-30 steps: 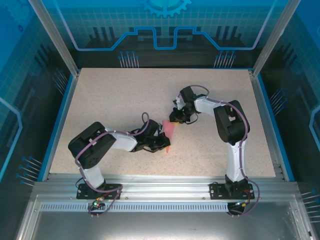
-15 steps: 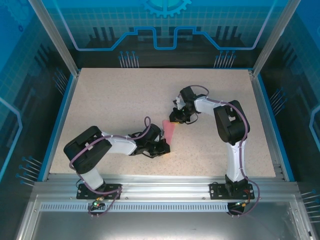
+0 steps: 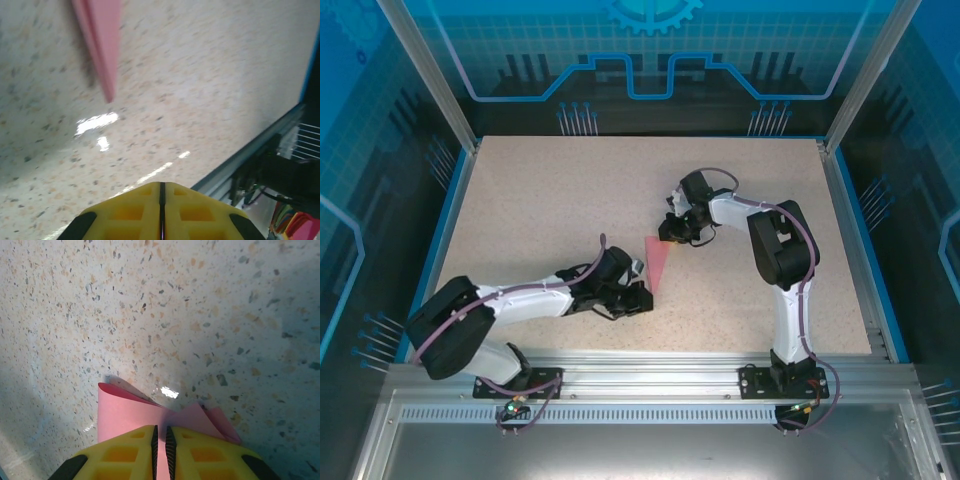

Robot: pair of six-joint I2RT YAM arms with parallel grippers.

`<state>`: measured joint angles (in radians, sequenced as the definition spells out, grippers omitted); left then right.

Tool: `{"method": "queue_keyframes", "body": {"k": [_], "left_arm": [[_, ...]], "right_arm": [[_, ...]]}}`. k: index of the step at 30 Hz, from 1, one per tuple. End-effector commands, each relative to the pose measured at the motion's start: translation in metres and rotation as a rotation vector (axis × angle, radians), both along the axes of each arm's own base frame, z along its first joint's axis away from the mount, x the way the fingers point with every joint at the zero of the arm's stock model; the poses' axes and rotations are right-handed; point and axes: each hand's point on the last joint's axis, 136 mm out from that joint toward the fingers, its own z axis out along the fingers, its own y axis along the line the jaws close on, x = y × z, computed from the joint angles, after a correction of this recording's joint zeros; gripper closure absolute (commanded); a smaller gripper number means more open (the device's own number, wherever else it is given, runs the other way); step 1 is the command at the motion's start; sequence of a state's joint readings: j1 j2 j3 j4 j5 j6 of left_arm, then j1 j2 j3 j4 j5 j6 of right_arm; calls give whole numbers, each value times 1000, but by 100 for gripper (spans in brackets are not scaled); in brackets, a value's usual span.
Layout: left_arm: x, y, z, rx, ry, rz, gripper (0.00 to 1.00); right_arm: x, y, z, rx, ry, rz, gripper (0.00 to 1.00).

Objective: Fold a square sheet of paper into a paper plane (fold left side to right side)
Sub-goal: Fold the wing for the fifth time at the center of the table.

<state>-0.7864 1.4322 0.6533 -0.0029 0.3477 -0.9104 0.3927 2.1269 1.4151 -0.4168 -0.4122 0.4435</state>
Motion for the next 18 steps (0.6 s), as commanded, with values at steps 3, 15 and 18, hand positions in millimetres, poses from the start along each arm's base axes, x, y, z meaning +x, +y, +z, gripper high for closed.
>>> {"method": "queue_keyframes", "body": {"k": [3,15,18], "left_arm": [[34,7,16,10,-39,2,84],[78,-13,-31,55,1,5,82],[75,-8,-49,95,32,9,82]], "right_arm": [[1,-18,-27,-85,18,-35,83],[-4,-10,-21,-57,15,-18,83],[-1,-7,-4,-28,-15,-8,82]]}}
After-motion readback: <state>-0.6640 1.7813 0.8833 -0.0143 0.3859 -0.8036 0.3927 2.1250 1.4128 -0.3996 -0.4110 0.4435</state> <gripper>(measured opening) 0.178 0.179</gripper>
